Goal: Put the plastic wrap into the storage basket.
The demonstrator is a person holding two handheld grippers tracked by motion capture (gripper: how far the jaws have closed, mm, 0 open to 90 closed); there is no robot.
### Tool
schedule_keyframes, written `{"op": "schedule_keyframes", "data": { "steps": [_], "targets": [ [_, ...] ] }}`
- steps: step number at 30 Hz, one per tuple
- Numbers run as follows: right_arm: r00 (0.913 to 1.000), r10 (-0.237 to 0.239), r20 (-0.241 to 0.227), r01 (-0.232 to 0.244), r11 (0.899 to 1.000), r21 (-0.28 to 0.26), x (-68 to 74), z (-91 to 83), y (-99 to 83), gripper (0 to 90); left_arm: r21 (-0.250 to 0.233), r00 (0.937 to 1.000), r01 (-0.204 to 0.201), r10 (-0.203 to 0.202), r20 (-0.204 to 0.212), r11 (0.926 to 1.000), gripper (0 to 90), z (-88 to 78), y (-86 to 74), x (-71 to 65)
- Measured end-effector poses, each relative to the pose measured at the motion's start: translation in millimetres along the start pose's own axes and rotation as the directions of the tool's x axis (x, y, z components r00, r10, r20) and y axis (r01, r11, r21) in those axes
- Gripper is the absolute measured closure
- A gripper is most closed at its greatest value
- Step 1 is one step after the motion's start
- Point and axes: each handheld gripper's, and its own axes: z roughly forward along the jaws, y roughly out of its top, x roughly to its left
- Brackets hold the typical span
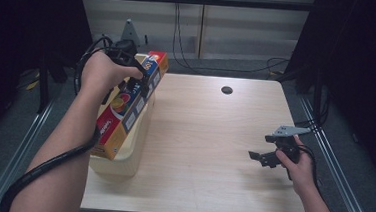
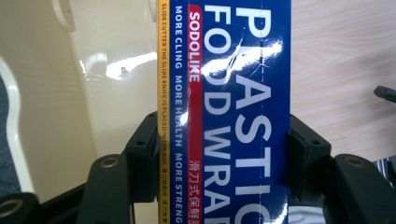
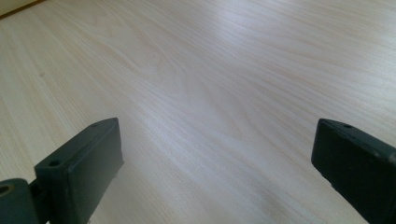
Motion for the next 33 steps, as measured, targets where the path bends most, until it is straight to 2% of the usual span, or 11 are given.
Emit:
{"op": "schedule_keyframes", "data": {
  "steps": [13,26,33],
  "targets": [
    [1.0000,0.002,0.001,-0.002,1.000,0.001,-0.5,0.0,-0.1,1.7,-0.012,0.9990,0.042,-0.043,-0.012,0.9990,40.8,-2.5,-3.2,9.3],
    [1.0000,0.009,0.001,-0.009,1.000,-0.005,-1.0,-1.8,-0.4,1.7,-0.044,0.9964,0.079,-0.080,-0.028,0.9959,40.7,-5.7,-6.9,20.4],
    [1.0000,0.009,0.000,-0.009,1.000,-0.009,-1.2,-2.0,-0.4,1.7,-0.038,0.9946,0.095,-0.097,-0.037,0.9947,40.7,-3.0,-11.4,25.6]
  ]
}}
